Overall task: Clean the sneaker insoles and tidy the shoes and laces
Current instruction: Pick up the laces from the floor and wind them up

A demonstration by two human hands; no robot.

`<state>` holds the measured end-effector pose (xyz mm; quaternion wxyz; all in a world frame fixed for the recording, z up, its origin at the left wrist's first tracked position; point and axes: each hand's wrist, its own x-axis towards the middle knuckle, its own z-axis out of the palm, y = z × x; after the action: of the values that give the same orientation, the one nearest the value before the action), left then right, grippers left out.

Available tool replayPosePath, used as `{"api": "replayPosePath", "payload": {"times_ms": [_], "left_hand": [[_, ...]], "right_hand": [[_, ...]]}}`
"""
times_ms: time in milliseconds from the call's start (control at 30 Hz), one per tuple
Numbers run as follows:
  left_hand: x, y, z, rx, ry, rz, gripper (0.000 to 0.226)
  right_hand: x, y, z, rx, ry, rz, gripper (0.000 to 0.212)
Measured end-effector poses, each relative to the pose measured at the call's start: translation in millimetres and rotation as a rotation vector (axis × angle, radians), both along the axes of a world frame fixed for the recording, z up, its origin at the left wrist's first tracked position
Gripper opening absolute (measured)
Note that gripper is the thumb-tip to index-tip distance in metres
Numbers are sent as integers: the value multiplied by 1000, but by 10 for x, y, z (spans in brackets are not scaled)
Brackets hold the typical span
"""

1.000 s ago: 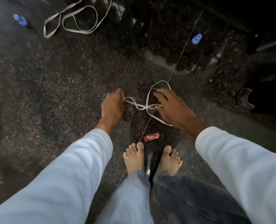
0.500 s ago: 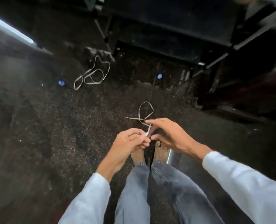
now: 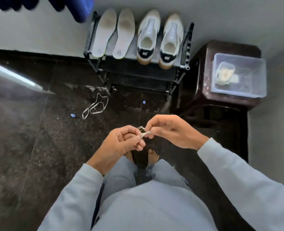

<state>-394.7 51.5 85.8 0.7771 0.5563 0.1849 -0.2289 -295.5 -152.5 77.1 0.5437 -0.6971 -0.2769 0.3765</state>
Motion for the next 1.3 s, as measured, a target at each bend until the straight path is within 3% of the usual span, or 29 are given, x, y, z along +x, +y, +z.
{"api": "replayPosePath", "payload": {"times_ms": [200,367,533,700,800,933,1033,1167,1300], "left_hand": [[-37,142,566,20,-53,-91,12],[115,280,916,-32,-96,-230,40],[286,484,1145,-83,-195,-206,39],[422,740,1230,-208,-240,-163,34],[518,740,1329,-281,-240,27,36],[670,709,1268,-96,-307,218,33],[719,725,1122,161,-371,190,28],[698,727,995,435,-502,-60,27],[657,546,1097,142,-366,-105,34]], "right_hand": [[-68,129,854,-27,-211,-45,13],[29,385,1362,-90,-494,13,13],[197,633,1590,-128,-634,31,14],[242,887,1515,-116,-674,-140,13],[68,1038,1291,-183,-706,-219,15],[-324,1162,1127,-223,-551,-225,13],[-435,1172,1266,-199,-503,-226,20],[-170,1051,1600,-107,-473,-331,18],[334,974,1711,-130,-427,-424,16]]}}
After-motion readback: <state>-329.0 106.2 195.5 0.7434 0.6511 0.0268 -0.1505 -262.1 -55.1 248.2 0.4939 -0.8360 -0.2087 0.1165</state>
